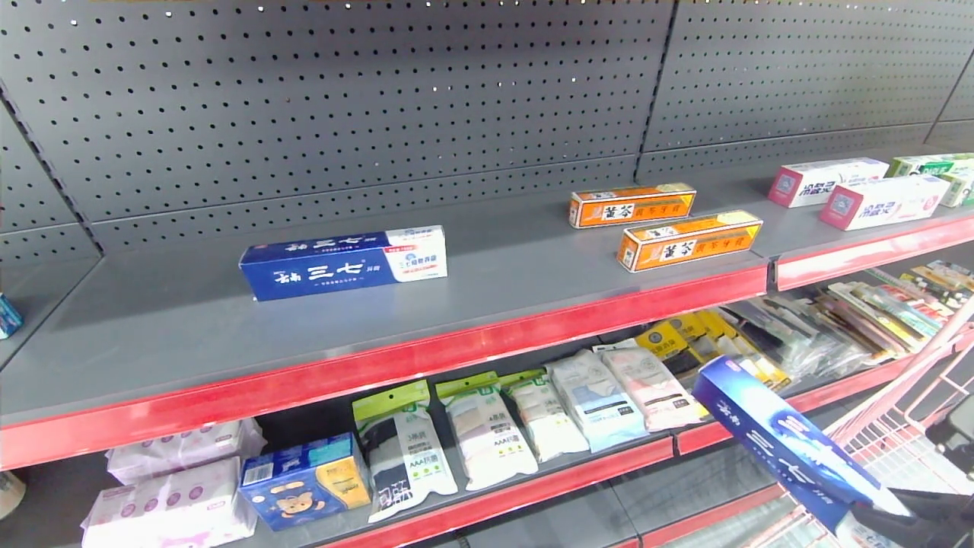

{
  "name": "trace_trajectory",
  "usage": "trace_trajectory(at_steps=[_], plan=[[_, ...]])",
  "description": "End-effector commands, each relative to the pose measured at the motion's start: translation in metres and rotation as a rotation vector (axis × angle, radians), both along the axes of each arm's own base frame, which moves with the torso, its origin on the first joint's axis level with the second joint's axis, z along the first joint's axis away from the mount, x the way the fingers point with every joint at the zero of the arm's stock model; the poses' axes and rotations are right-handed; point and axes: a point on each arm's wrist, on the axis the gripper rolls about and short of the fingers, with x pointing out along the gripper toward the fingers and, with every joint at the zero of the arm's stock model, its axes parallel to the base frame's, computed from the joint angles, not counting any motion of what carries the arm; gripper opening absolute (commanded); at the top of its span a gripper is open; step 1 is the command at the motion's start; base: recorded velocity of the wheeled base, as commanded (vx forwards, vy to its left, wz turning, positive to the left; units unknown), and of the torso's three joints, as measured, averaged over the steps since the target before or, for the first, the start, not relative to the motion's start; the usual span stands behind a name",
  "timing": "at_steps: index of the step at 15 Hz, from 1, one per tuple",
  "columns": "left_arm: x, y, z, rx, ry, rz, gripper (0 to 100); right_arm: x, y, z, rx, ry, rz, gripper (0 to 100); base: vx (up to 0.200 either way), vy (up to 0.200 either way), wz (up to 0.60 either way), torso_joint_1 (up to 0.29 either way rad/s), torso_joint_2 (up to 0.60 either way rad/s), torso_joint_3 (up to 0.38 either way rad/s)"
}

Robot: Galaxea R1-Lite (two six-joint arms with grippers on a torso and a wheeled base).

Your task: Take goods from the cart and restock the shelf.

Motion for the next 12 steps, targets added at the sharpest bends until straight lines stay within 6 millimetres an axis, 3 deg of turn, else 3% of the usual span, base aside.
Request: trace_trajectory(at_steps=[1,5,12], plan=[[0.0,0.0,0.0,0.0,0.0,0.001,100,-0.001,0.001,0.001,-0.004,-0.009,0.006,0,0.0,0.0,0.0,0.0,0.0,0.0],[0.0,0.0,0.0,0.0,0.0,0.001,100,-0.012,0.001,-0.01,-0.018,-0.003,0.006,0,0.0,0.0,0.0,0.0,0.0,0.0],[0.0,0.0,0.0,0.0,0.0,0.001,100,-0.017,0.0,-0.007,-0.045,-0.04,-0.018,0,0.0,0.0,0.0,0.0,0.0,0.0]])
